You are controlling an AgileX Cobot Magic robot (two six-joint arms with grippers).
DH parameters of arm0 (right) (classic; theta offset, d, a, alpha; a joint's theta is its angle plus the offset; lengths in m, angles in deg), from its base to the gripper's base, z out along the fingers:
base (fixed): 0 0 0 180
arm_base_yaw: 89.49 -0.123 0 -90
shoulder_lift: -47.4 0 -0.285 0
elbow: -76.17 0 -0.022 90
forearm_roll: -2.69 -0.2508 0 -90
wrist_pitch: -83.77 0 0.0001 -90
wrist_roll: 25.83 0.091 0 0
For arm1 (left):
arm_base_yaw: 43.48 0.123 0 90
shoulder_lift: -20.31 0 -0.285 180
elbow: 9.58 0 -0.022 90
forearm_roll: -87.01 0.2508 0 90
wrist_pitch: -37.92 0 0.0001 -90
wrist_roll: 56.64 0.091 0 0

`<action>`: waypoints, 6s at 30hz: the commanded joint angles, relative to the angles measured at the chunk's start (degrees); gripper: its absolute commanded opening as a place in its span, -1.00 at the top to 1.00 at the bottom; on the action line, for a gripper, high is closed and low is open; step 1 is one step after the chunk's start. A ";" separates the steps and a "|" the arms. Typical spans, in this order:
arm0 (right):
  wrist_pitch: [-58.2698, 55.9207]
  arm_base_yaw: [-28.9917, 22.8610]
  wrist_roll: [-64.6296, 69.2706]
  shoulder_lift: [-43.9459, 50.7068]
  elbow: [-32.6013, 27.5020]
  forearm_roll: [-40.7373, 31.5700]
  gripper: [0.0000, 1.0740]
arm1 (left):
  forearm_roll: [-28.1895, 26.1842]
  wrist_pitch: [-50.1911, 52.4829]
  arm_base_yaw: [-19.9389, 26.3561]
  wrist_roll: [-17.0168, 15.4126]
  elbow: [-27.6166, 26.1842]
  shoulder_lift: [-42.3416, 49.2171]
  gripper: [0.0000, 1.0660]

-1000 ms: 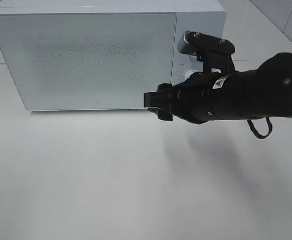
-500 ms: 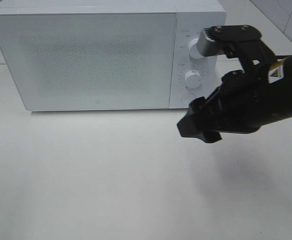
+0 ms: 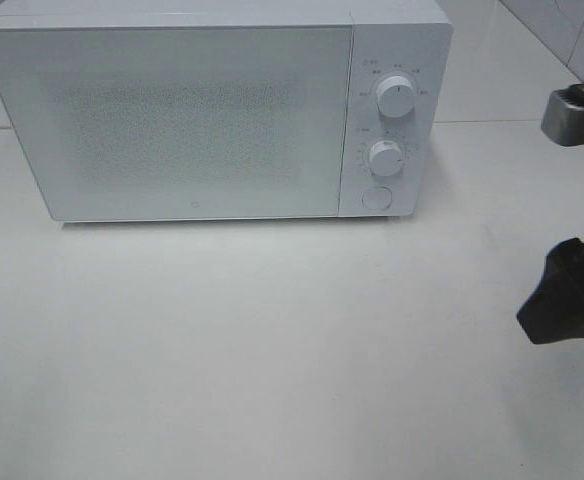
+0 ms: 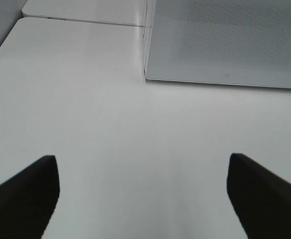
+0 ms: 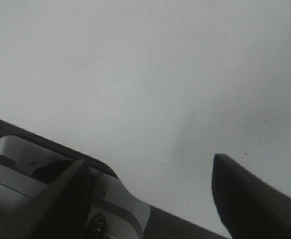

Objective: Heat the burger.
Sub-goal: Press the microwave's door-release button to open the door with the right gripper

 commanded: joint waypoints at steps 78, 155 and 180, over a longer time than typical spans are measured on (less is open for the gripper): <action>-2.75 14.04 6.25 62.68 -13.01 10.54 -0.39 | -0.29 0.00 0.06 -0.46 0.23 0.46 -0.57; 109.26 -1.03 -12.89 -21.14 -23.55 -17.02 -0.39 | -0.29 0.00 0.06 -0.46 0.23 0.46 -0.57; 115.51 -25.15 -12.20 -41.48 -15.24 -37.59 -0.36 | -0.29 0.00 0.06 -0.46 0.23 0.46 -0.57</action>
